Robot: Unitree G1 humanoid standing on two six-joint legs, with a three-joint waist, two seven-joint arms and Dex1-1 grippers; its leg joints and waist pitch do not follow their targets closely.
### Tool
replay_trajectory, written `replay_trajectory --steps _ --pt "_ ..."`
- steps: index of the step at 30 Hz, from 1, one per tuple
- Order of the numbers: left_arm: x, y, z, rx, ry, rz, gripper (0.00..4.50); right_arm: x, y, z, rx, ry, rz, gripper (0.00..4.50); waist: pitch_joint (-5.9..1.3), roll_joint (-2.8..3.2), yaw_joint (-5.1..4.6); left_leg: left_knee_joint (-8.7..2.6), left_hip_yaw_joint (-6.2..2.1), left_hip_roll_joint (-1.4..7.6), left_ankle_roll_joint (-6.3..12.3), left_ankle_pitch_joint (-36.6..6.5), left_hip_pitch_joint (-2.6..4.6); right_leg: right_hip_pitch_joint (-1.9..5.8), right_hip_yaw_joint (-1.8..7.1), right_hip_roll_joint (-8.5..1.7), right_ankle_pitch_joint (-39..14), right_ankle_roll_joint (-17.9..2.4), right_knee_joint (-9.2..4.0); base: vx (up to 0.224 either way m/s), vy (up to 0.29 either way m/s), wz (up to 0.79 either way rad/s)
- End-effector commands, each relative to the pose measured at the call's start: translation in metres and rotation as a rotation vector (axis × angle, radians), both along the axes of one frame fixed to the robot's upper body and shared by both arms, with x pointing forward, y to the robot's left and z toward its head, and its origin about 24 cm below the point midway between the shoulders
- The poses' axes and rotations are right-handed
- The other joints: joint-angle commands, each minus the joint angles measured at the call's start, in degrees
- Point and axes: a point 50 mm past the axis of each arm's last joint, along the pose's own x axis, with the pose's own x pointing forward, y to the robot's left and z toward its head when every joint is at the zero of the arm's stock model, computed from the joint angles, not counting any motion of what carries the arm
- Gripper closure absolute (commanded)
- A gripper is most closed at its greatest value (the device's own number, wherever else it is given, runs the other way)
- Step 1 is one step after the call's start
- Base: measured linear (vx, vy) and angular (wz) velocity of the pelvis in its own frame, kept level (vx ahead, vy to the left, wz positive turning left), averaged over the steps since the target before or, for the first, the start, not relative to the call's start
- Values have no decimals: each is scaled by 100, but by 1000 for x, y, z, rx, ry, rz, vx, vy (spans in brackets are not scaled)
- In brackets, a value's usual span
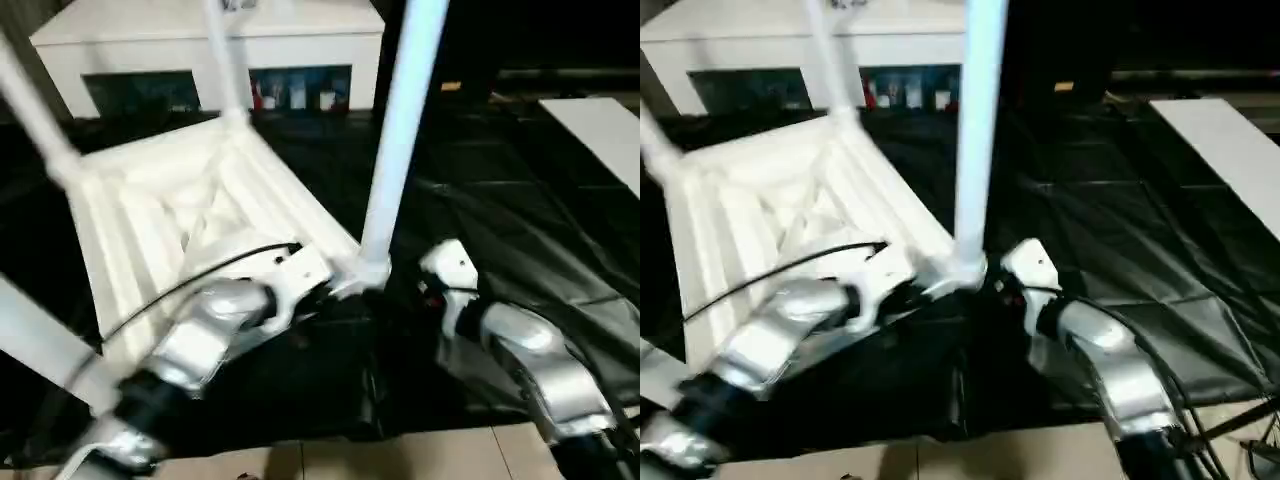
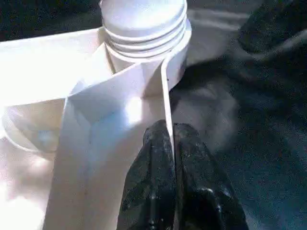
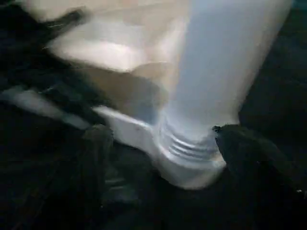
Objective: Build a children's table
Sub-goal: Rotate leg to tighten
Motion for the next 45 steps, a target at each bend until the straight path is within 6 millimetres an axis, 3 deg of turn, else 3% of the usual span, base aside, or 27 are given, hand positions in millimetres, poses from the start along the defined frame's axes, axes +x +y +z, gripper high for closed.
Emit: replay_trajectory --steps 1,2,6,7,12,16,20,27,29,32,33,36,40,42,43,45 --pt "-24 -10 -15 23 126 -209 450 -6 0 1 2 34 85 67 -313 -22 4 -302 -36 268 834 -145 69 282 215 -322 1379 -1615 -258 0 0 0" --pt "-28 -6 -15 23 154 -241 450 -9 -3 1 -9 56 121 67 -299 0 27 -309 -29 290 823 -287 101 259 205 -324 1151 -1708 -266 0 0 0" --pt "-33 -3 -13 12 197 -276 450 -11 -6 0 -35 97 180 67 -258 -2 96 -360 21 319 631 -776 160 212 223 -344 408 -1706 -322 0 0 0" --pt "-33 -3 -12 15 200 -283 450 -10 -6 0 -42 97 188 67 -258 -29 101 -377 37 318 547 -904 146 229 223 -349 222 -1674 -325 0 0 0" --pt "-31 -1 -13 25 186 -284 450 -5 -5 -1 -32 106 190 83 -244 -49 69 -415 69 308 315 -1281 144 210 239 -388 -497 -1449 -387 0 0 0" --pt "-31 0 -12 31 189 -287 450 -7 -5 -3 -46 131 220 117 -273 -58 76 -385 74 299 357 -1023 127 222 241 -386 -212 -1419 -358 0 0 0" --pt "-29 1 -13 35 186 -277 450 -8 -6 -5 -54 139 223 141 -297 -64 89 -341 84 286 542 -692 114 234 231 -383 241 -1503 -318 0 0 0" --pt "-30 2 -13 35 190 -272 450 -6 -8 -9 -69 146 190 177 -296 -59 88 -349 79 291 501 -823 120 233 226 -379 43 -1519 -324 0 0 0" --pt "-27 2 -15 32 188 -229 450 2 -8 -13 -58 133 88 178 -286 -70 78 -349 83 283 509 -800 109 228 226 -376 59 -1523 -327 0 0 0" --pt "-18 -4 -18 2 172 -89 450 18 -6 -22 -33 129 -159 181 -237 -70 7 -398 81 266 329 -1115 90 204 222 -369 -468 -1504 -371 0 0 0" --pt "-14 -8 -19 -7 163 -36 450 23 -3 -25 -5 135 -242 181 -224 -84 -63 -435 55 259 87 -1530 103 210 217 -380 -1184 -1348 -418 0 0 0" --pt "-3 -19 -23 -14 129 105 450 32 6 -32 32 140 -448 181 -202 -81 -130 -474 11 243 -164 -1991 115 157 221 -387 -2033 -995 -506 -24 2 -5" --pt "5 -32 -27 -19 119 241 450 38 15 -39 -3 141 -602 181 -214 -100 -173 -474 20 248 -177 -2014 135 122 237 -361 -1823 -940 -526 0 0 0" --pt "19 -54 -31 -24 70 429 450 45 36 -49 -6 160 -811 181 -202 -100 -211 -462 43 215 -194 -2000 130 79 252 -360 -1858 -954 -548 0 0 0" --pt "19 -54 -31 -24 70 429 450 45 36 -49 -6 160 -811 181 -204 -111 -222 -458 36 208 -212 -2033 148 77 247 -363 -1963 -948 -570 0 0 0" --pt "25 -62 -31 3 16 466 450 49 58 -49 47 194 -775 181 -214 -105 -202 -469 8 208 -143 -2196 153 86 236 -374 -2168 -782 -604 0 0 0"
